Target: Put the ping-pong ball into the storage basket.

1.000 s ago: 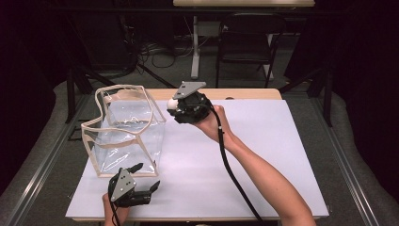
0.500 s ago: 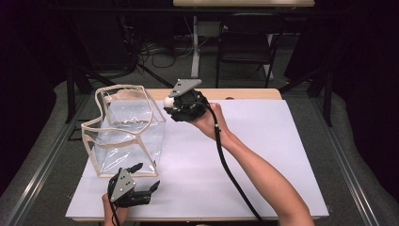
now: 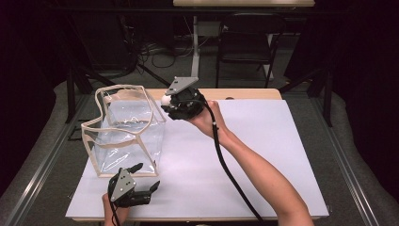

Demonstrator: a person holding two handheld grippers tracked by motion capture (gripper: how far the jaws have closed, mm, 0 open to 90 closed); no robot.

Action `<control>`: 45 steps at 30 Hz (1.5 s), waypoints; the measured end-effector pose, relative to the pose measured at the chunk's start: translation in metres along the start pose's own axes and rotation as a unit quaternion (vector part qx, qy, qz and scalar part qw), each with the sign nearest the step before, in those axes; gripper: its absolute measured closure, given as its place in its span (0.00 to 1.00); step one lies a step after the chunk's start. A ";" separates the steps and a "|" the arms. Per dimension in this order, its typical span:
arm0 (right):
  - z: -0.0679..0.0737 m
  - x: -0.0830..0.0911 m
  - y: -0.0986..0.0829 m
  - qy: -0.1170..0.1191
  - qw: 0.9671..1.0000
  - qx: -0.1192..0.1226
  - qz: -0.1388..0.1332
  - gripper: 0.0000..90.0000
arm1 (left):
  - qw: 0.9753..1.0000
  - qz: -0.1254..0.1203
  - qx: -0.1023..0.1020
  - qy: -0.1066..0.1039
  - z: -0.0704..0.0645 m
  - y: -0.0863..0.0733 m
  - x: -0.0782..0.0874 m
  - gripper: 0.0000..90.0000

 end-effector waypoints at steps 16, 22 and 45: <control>-0.001 -0.005 0.011 0.003 1.000 0.005 0.002 0.56 | 1.000 0.001 -0.001 0.000 0.000 0.000 0.000 0.18; -0.001 -0.007 0.014 0.003 1.000 0.003 0.001 0.56 | 1.000 0.001 -0.001 0.001 0.001 0.000 0.000 0.18; 0.004 -0.013 0.031 0.010 1.000 0.013 0.003 0.56 | 1.000 0.002 -0.001 -0.002 0.000 0.000 0.000 0.18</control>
Point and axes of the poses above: each handheld gripper's, and its own axes: x roughly backward along the jaws, y roughly out of its top, z roughly to its left, the point moved 7 cm from there along -x, roughly forward along the jaws, and after that the axes turned 3 degrees about -z, right-handed, at the moved point
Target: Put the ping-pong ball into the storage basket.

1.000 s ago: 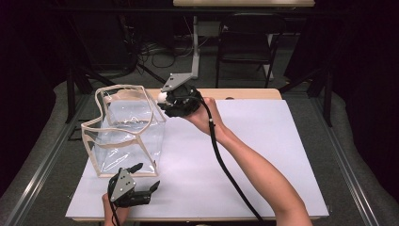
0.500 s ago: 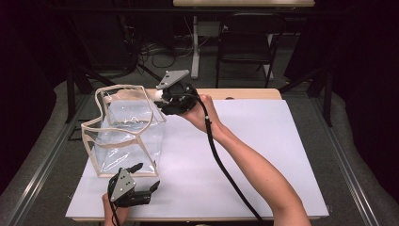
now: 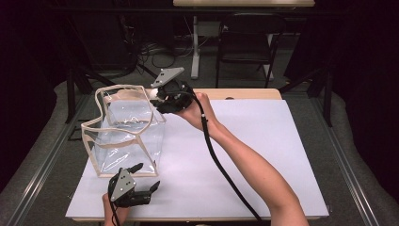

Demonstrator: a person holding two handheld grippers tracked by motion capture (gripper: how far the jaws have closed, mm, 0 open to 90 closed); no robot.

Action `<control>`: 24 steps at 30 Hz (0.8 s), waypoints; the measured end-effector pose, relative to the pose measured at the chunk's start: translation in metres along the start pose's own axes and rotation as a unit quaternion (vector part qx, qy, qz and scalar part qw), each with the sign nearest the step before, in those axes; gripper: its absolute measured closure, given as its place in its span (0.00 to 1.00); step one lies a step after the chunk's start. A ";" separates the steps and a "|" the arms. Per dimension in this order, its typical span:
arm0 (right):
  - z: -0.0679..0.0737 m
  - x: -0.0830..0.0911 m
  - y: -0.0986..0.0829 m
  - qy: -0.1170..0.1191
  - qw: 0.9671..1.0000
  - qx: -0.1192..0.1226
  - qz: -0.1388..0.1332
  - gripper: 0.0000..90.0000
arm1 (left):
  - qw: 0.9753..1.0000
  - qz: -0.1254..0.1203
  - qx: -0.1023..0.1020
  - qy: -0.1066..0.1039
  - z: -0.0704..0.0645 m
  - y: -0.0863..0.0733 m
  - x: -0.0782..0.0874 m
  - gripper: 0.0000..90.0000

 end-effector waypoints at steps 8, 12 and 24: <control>0.003 -0.005 0.004 0.005 1.000 0.004 0.004 0.56 | 1.000 -0.001 0.001 0.001 0.000 0.000 0.000 0.18; 0.004 -0.008 0.006 0.006 1.000 0.005 0.004 0.56 | 1.000 0.000 0.001 0.000 0.000 0.000 0.000 0.18; 0.006 -0.013 0.013 0.008 1.000 0.008 0.008 0.56 | 1.000 -0.001 0.001 0.000 0.000 0.000 0.000 0.18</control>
Point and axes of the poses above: each handheld gripper's, and its own axes: x roughly backward along the jaws, y roughly out of its top, z roughly to its left, the point moved 7 cm from there along -x, roughly forward along the jaws, and after that the axes turned 3 degrees about -z, right-handed, at the moved point
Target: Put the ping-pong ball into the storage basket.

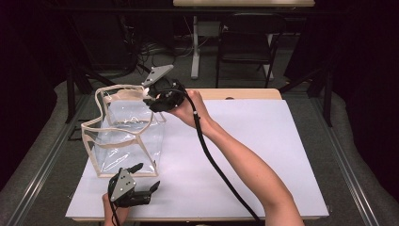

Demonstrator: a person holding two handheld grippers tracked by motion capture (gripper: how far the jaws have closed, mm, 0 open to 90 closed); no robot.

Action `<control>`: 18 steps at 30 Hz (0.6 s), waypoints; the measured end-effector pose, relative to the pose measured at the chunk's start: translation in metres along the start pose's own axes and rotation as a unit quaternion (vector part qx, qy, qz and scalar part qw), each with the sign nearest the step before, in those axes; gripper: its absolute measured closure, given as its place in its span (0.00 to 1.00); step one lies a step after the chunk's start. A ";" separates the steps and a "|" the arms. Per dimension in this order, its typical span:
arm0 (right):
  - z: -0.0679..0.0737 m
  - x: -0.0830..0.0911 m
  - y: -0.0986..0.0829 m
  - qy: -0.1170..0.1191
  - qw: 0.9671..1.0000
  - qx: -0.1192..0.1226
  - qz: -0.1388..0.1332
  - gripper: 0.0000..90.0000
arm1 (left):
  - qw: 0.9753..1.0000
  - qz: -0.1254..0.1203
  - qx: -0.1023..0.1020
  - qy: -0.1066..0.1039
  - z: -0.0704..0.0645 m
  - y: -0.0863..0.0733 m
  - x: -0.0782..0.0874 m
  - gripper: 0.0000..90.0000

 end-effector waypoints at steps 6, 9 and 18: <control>0.003 -0.003 0.003 0.004 1.000 0.003 0.001 0.56 | 1.000 0.000 -0.002 0.000 0.000 0.000 0.000 0.18; 0.004 -0.004 0.004 0.005 1.000 0.002 0.002 0.56 | 1.000 0.000 -0.002 0.000 0.000 0.000 0.000 0.18; 0.006 -0.009 0.006 0.008 1.000 0.003 0.006 0.56 | 1.000 0.000 -0.003 0.000 0.000 0.000 0.000 0.18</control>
Point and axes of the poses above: each handheld gripper's, and its own axes: x roughly backward along the jaws, y roughly out of its top, z roughly to its left, the point moved 7 cm from there along -x, roughly forward along the jaws, and after that the axes turned 3 degrees about -z, right-handed, at the moved point
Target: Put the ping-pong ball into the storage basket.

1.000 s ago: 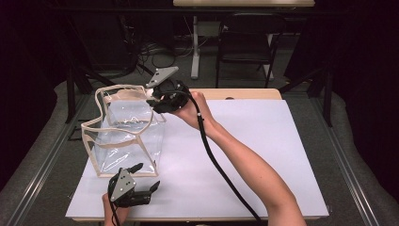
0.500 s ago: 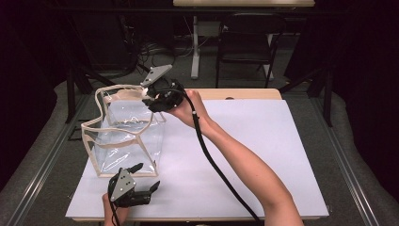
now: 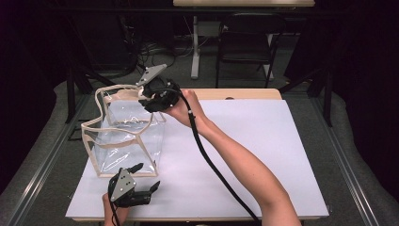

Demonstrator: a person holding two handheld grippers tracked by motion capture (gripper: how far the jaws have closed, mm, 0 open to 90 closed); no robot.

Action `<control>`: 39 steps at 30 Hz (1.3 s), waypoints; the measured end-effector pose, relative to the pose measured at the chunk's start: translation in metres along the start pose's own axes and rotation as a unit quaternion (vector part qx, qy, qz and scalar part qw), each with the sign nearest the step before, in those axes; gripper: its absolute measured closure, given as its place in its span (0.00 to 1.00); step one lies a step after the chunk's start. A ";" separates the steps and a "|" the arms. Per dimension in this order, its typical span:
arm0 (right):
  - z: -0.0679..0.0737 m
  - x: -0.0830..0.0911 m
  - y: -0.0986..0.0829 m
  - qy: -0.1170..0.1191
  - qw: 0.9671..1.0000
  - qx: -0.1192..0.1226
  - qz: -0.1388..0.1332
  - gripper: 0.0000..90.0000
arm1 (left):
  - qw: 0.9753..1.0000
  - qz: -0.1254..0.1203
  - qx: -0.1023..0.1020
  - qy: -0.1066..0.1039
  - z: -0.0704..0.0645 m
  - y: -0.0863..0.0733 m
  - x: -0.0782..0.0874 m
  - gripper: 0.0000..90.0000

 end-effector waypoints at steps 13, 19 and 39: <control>0.006 -0.007 0.005 0.005 1.000 0.005 0.005 0.57 | 1.000 0.000 0.000 0.000 0.000 0.000 0.000 0.18; 0.009 -0.010 0.006 0.009 1.000 0.012 0.013 0.56 | 1.000 -0.001 0.000 0.000 0.000 0.000 0.000 0.18; 0.021 -0.021 0.007 0.027 0.999 0.026 0.037 0.56 | 1.000 -0.001 0.003 -0.002 -0.001 0.000 -0.001 0.18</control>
Point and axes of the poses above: each handheld gripper's, and its own axes: x roughly backward along the jaws, y roughly out of its top, z roughly to its left, the point moved 7 cm from there along -x, roughly forward along the jaws, and after that the axes turned 3 degrees about -z, right-handed, at the moved point
